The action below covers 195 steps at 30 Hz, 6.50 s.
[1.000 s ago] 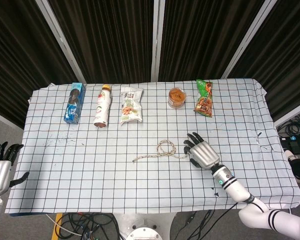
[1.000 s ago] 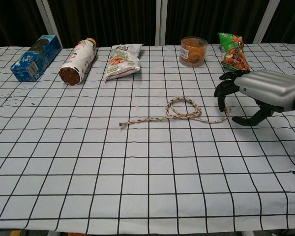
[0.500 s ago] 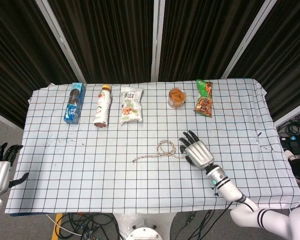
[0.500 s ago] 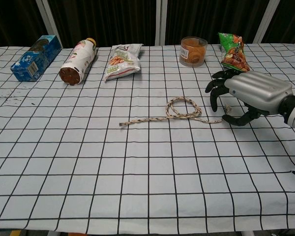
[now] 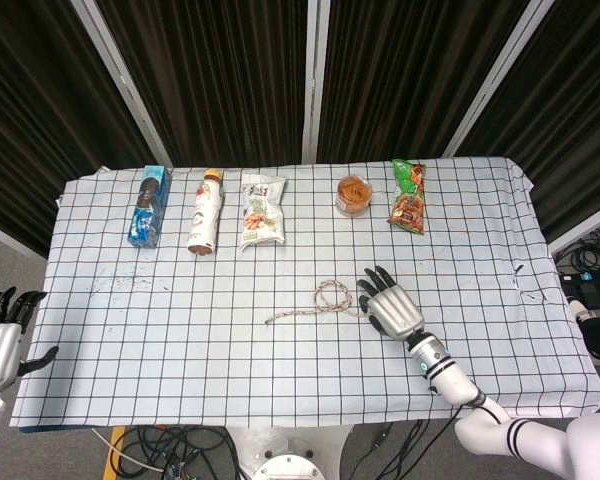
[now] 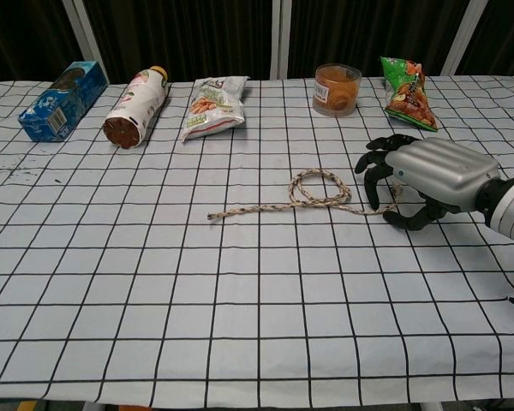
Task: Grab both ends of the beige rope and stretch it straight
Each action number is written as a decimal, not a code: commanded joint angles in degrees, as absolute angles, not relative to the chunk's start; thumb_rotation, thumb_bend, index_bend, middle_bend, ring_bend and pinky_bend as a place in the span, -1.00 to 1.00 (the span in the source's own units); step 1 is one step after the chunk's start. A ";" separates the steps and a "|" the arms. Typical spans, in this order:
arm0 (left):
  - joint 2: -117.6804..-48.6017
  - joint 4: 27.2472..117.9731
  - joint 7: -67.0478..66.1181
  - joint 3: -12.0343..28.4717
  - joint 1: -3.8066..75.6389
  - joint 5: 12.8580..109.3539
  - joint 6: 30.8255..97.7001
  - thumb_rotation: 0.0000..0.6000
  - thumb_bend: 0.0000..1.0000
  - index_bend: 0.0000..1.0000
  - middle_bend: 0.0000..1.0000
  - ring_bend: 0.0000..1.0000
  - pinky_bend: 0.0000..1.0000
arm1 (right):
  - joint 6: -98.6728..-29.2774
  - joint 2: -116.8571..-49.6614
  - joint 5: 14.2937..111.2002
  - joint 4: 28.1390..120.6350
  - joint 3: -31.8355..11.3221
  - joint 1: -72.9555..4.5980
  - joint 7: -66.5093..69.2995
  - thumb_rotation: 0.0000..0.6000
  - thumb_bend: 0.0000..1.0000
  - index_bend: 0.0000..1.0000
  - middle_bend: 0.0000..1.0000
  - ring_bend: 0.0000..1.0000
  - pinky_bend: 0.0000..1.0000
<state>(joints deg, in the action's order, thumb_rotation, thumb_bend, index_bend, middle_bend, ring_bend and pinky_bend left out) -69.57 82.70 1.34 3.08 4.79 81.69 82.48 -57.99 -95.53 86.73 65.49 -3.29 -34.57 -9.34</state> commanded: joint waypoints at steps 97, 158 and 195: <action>-104.76 75.77 -22.12 11.00 46.53 59.38 52.71 1.00 -0.49 -0.04 -0.67 -0.98 -0.97 | -53.61 -87.62 71.43 84.72 -6.27 -39.90 -18.14 1.00 0.00 0.31 -0.58 -1.00 -1.00; -101.58 75.98 -16.17 9.87 43.52 65.78 56.40 1.00 -0.11 0.22 -0.64 -0.98 -0.98 | -57.70 -83.23 72.57 86.58 -6.44 -37.06 -13.92 1.00 0.08 0.32 -0.58 -1.00 -1.00; -89.39 70.19 3.39 2.52 28.57 79.79 68.16 1.00 -0.11 0.22 -0.64 -0.98 -0.98 | -66.46 -73.85 73.81 80.55 -4.89 -23.75 -0.81 1.00 0.09 0.33 -0.57 -1.00 -1.00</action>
<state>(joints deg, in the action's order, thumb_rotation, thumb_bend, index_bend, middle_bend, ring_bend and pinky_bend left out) -88.88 70.98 3.00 2.64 28.78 79.56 68.37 -66.77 -73.29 73.99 81.25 -5.00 -23.97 -0.80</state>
